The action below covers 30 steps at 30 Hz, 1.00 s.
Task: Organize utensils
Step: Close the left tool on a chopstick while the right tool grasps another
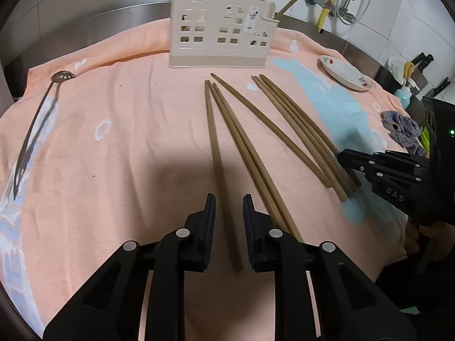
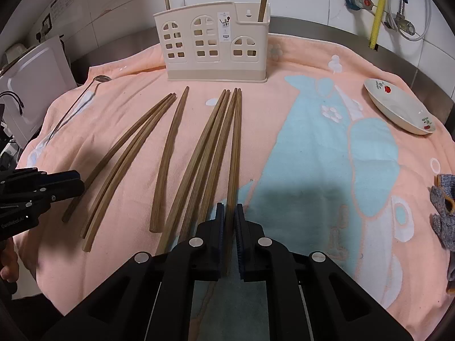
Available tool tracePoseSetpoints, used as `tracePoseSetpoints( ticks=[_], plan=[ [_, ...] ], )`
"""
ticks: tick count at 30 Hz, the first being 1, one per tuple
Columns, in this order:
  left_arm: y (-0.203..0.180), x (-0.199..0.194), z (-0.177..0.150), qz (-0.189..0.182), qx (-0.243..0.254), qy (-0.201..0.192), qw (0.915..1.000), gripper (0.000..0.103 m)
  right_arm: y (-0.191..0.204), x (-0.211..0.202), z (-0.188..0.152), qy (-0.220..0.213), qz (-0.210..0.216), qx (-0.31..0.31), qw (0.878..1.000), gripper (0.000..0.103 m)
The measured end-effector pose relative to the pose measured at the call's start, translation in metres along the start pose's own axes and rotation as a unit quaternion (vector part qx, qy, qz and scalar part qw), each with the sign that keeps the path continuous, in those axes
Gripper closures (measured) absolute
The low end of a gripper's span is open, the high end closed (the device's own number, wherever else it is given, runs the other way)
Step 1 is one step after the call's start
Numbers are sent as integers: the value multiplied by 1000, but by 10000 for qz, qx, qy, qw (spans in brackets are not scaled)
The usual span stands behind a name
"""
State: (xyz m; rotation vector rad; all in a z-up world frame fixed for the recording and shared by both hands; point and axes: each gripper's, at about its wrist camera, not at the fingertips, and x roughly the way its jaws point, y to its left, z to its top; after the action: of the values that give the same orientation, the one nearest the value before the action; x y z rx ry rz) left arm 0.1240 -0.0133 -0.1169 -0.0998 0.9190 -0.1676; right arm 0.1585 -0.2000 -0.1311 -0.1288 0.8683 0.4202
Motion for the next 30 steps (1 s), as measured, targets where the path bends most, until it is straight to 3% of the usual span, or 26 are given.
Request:
tracePoseSetpoints(
  ticks=[11,18,23,30],
  plan=[
    [0,14,3,127,-58,107,9998,88,2,1,-1,-26,-72,-69,9999,95],
    [-6,16,6,430,118,86,9990,95,5,2,-2,-80,-153,-140,9998,96],
    [-3,11,7,387,86,75,9992,95,4,-4,0,-155,-164,-140,9996,96],
    [1,-14,21,352,124,-254,9990,95,5,-31,15,-539,-191,-231,9981,96]
  ],
)
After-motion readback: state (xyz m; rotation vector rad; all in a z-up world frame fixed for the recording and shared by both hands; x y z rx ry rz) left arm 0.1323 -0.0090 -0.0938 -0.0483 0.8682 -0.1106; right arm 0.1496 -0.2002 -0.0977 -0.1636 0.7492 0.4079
